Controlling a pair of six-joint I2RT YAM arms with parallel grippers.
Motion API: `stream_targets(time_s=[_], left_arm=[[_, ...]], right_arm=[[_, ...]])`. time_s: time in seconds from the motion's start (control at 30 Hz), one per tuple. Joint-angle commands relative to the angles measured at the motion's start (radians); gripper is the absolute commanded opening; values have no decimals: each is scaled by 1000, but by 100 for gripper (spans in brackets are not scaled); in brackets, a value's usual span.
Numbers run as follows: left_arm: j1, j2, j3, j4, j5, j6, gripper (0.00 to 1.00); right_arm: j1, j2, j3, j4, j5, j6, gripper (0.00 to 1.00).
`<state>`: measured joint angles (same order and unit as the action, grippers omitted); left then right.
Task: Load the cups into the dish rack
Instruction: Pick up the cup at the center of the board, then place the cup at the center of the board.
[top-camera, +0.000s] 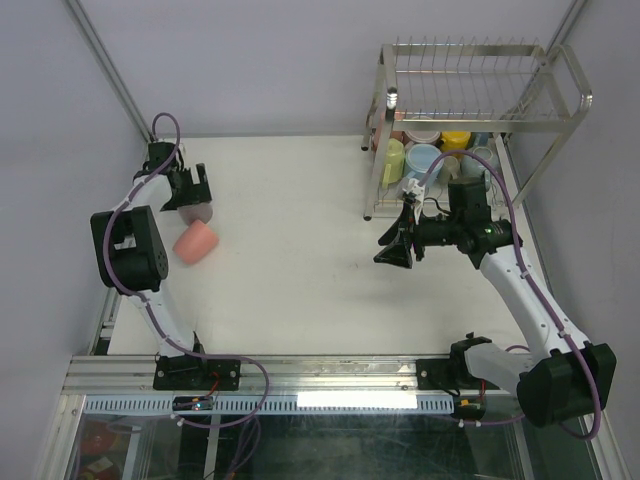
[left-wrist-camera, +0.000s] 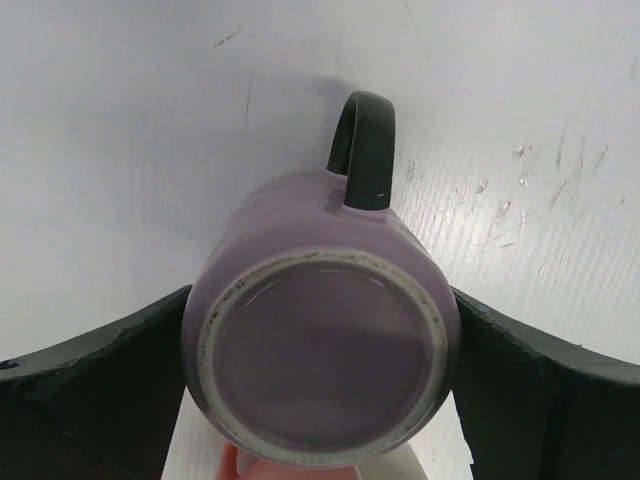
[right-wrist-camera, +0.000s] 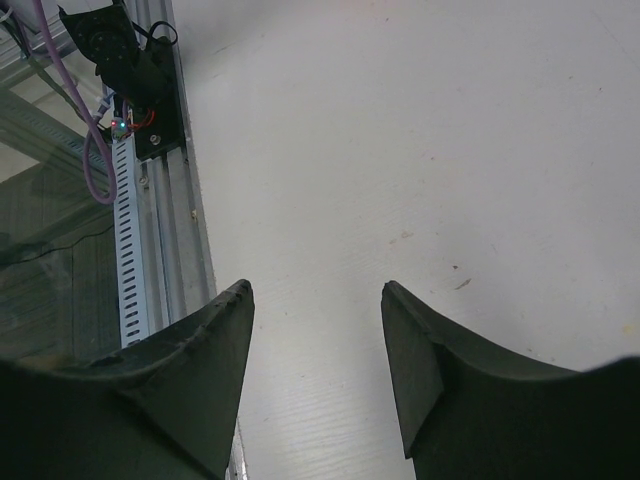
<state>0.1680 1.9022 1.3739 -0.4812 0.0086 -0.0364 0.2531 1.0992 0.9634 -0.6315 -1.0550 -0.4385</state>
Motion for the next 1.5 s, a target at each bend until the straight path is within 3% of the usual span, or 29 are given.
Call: stream_targets(time_s=[0.0,0.03,0.2,0.3,0.47,0.63,0.77,0.97,1.1,1.47], left_arm=[[-40,17,80,5,-88,25,93],[-47,18,84,4,-94,33,89],[-104,-5,98,4,-97,78,43],[-152,-50,103,6,-98,118,27],[-236,-146,91,9,-3,182,22],[-283,-269,-7,36,257,240,19],[-358,-390,-131,68,434,394,16],[-495,-496,-257,58,568,576,10],[-609,-506,-269,3,579,670,0],[-897,-330,-212,-15,415,765,5]], right_arm=[[3,-3,3,20,-26,-3,57],[3,-3,3,20,-25,-3,57],[3,-2,4,18,-23,-6,57],[3,-3,4,16,-22,-8,57],[3,-7,7,12,-19,-11,57],[3,-12,8,9,-20,-16,57],[3,-12,12,2,-23,-25,57],[2,-15,22,-17,-30,-56,57],[-6,-15,24,-26,-37,-89,57],[-52,-1,16,-15,-46,-103,57]])
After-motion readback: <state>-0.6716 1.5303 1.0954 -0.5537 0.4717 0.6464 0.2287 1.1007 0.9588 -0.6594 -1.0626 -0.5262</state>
